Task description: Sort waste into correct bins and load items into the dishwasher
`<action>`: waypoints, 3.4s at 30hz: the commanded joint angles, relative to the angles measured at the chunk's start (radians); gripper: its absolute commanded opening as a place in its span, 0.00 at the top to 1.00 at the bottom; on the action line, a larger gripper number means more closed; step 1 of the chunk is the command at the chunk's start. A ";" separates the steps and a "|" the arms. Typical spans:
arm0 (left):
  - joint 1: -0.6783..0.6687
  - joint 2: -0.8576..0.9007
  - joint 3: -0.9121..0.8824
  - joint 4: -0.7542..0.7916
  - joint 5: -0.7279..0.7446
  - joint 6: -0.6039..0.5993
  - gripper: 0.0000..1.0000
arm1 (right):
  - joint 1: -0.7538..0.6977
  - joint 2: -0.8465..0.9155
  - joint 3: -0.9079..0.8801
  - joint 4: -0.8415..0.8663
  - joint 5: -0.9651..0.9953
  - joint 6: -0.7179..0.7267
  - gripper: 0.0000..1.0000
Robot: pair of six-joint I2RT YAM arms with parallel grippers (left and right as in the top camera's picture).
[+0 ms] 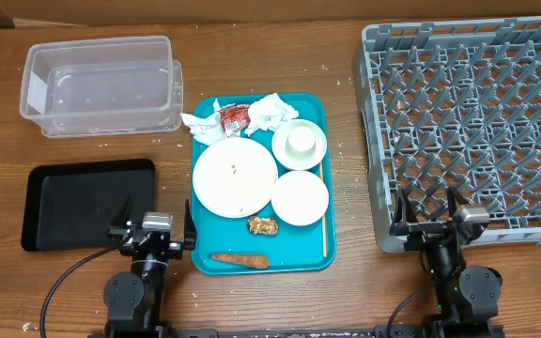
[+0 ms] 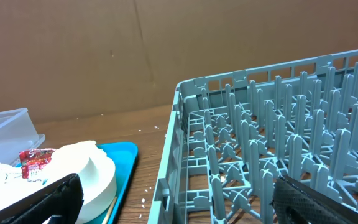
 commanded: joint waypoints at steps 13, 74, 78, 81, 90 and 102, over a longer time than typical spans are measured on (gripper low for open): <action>0.005 -0.010 -0.003 -0.001 -0.007 0.023 0.00 | 0.005 -0.012 -0.010 0.006 0.007 -0.003 0.00; 0.005 -0.010 -0.003 0.091 0.280 -0.072 0.00 | 0.005 -0.012 -0.010 0.006 0.007 -0.003 0.00; 0.005 -0.010 -0.003 0.185 0.464 -0.072 0.00 | 0.005 -0.012 -0.011 0.006 0.007 -0.003 0.00; 0.005 -0.010 -0.003 0.309 0.503 -0.101 0.00 | 0.005 -0.012 -0.010 0.006 0.007 -0.003 0.00; 0.005 0.012 0.034 0.443 0.443 -0.222 0.00 | 0.005 -0.012 -0.010 0.006 0.007 -0.004 0.00; 0.005 0.506 0.377 0.346 0.587 -0.193 0.00 | 0.005 -0.012 -0.011 0.006 0.007 -0.003 0.00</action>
